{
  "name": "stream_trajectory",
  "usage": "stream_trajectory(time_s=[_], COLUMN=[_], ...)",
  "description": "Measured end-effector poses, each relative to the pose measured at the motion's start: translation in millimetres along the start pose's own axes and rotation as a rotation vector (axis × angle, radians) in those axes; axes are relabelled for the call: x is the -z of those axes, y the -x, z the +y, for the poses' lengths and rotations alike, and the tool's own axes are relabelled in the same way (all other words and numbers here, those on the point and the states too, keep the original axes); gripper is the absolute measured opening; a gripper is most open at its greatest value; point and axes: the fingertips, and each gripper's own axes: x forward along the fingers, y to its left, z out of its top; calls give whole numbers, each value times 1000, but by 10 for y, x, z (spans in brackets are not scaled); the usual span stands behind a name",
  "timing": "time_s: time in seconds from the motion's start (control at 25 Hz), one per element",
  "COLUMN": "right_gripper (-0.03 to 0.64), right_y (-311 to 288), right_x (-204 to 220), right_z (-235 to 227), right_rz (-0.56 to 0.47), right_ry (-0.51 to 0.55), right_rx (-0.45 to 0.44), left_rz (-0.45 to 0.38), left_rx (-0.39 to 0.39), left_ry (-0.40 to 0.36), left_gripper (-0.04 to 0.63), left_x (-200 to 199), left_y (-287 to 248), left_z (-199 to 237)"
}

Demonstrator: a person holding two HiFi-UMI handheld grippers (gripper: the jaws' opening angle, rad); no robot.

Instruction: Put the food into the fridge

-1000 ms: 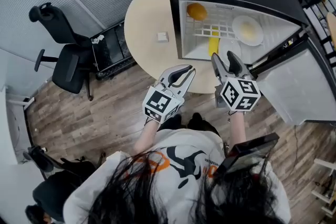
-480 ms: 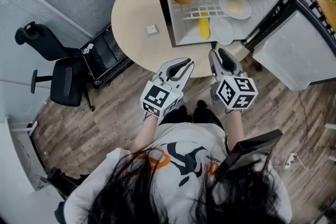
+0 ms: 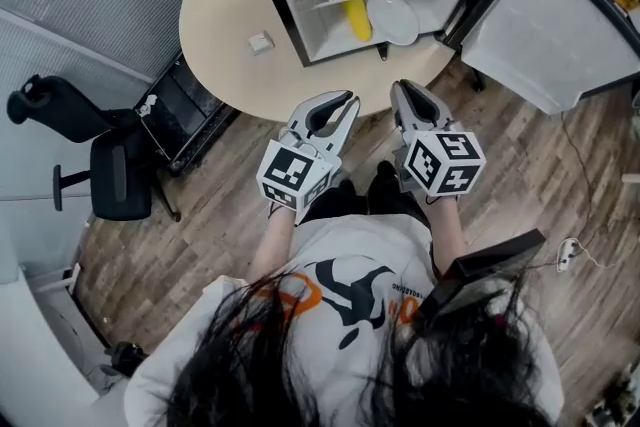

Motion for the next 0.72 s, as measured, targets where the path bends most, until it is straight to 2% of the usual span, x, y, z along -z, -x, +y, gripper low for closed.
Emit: stream_trajectory(time_s=[0.32,0.72], right_gripper=[35,32], right_y=[120,84], right_x=[70,74], right_z=[-76,-55], right_rz=[3,31], right_ry=[-1,39], right_rx=[39,25], left_rz=[-6,-15], left_rx=[35,30], left_ry=[1,4], left_gripper=[34,34], left_x=[17,-19], left_y=[-42,-75], left_z=[-103,-83])
